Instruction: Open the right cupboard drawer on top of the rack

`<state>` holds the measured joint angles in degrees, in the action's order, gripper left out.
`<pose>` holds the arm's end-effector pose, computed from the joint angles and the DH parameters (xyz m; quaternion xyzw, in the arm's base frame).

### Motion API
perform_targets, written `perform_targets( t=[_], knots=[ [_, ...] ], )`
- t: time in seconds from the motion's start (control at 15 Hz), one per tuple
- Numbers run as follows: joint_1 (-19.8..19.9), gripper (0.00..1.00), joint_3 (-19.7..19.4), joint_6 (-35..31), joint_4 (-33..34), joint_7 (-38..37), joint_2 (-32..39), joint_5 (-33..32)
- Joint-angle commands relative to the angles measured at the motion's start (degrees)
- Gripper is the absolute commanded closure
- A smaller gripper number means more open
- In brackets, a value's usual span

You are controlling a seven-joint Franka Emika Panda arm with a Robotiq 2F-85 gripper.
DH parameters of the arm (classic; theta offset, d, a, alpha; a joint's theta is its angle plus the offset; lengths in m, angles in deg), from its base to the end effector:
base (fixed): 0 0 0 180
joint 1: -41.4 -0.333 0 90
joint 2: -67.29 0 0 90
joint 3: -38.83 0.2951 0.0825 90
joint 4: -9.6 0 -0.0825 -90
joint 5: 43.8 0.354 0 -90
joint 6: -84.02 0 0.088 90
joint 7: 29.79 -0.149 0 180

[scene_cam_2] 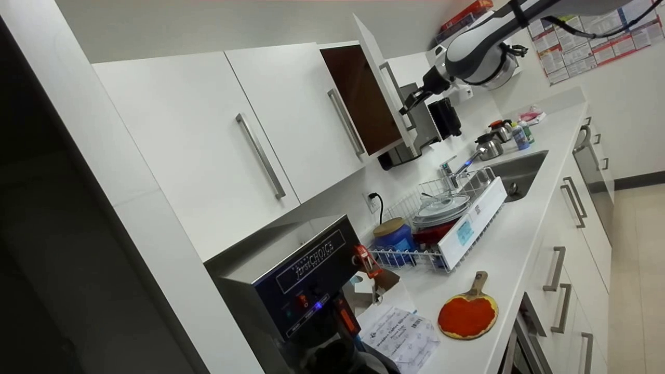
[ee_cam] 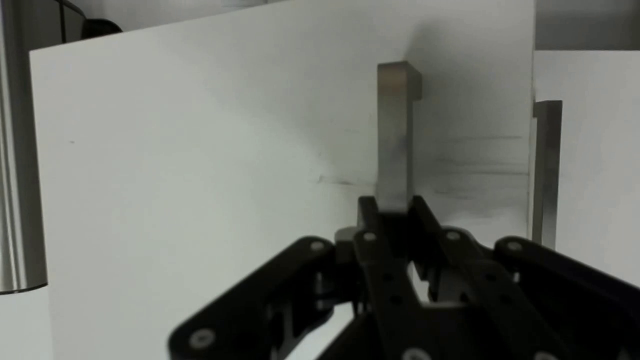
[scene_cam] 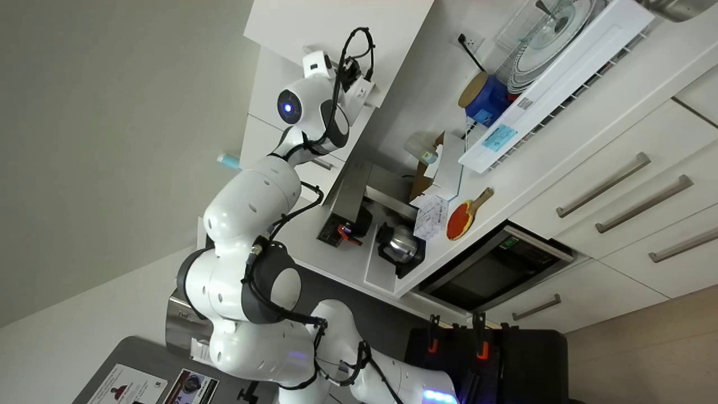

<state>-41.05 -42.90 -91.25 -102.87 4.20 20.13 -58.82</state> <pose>0.5846 -0.1841 0.5776 -0.7745 -0.1245 -0.6142 0.0861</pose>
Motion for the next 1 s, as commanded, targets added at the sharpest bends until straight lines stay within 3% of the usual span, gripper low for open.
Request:
perform_targets(
  t=[0.0, 0.93],
  knots=[
    [5.1, 0.96, 5.2, 2.8, -1.9, -0.3, -4.1, 0.8],
    [11.6, 0.96, 7.9, 8.1, -2.6, -0.3, -4.5, 6.9]
  ],
)
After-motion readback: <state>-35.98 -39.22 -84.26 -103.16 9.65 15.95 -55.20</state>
